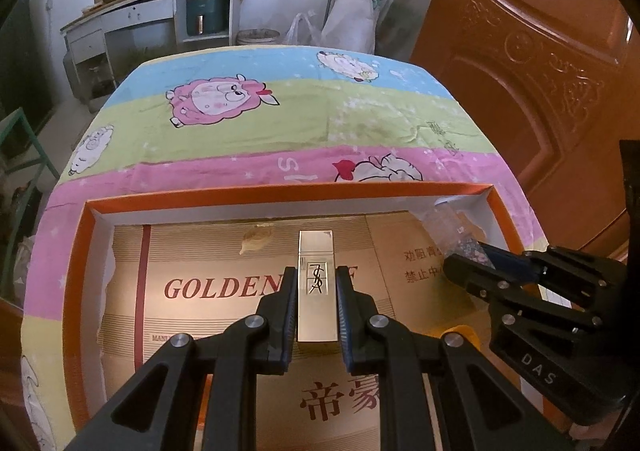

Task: Organize rigid objects
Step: 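Carry the gold lipstick in the left tool into the box while the right tool carries the lip gloss, then open the left tool to set the lipstick in the box while the right tool releases the lip gloss, then move both tools out of the box toward the items on the quilt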

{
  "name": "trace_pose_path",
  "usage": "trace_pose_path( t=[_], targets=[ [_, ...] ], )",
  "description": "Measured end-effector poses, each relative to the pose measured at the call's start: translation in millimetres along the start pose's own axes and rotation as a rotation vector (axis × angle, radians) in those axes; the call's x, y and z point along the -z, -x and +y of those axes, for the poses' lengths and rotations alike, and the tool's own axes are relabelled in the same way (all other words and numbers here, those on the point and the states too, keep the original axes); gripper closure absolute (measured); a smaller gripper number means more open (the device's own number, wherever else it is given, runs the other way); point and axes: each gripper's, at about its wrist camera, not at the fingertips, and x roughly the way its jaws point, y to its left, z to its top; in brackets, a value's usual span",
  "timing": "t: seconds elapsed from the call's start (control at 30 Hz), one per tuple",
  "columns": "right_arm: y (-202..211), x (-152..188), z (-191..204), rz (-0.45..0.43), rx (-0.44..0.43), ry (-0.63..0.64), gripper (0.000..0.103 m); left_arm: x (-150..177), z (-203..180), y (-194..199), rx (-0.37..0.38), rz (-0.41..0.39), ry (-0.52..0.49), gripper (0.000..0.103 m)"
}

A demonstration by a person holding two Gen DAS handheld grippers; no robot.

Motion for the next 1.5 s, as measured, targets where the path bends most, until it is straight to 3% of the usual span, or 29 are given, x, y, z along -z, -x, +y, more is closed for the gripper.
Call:
trace_pose_path(
  t=[0.47, 0.53, 0.67, 0.93, 1.5],
  targets=[
    [-5, -1, 4, 0.031, 0.008, 0.028, 0.082, -1, 2, -5, 0.025, 0.028, 0.008, 0.084],
    [-5, -1, 4, 0.028, 0.004, 0.024, 0.077, -2, 2, -5, 0.034, 0.031, 0.003, 0.080],
    [-1, 0, 3, 0.011, 0.009, 0.016, 0.054, -2, -1, -4, 0.042, 0.032, -0.009, 0.061],
    [20, 6, 0, -0.029, 0.023, -0.007, 0.054, 3, -4, 13, 0.036, -0.009, -0.023, 0.061],
    [78, 44, 13, -0.086, 0.015, -0.076, 0.054, 39, -10, 97, 0.045, -0.153, -0.041, 0.061]
  ],
)
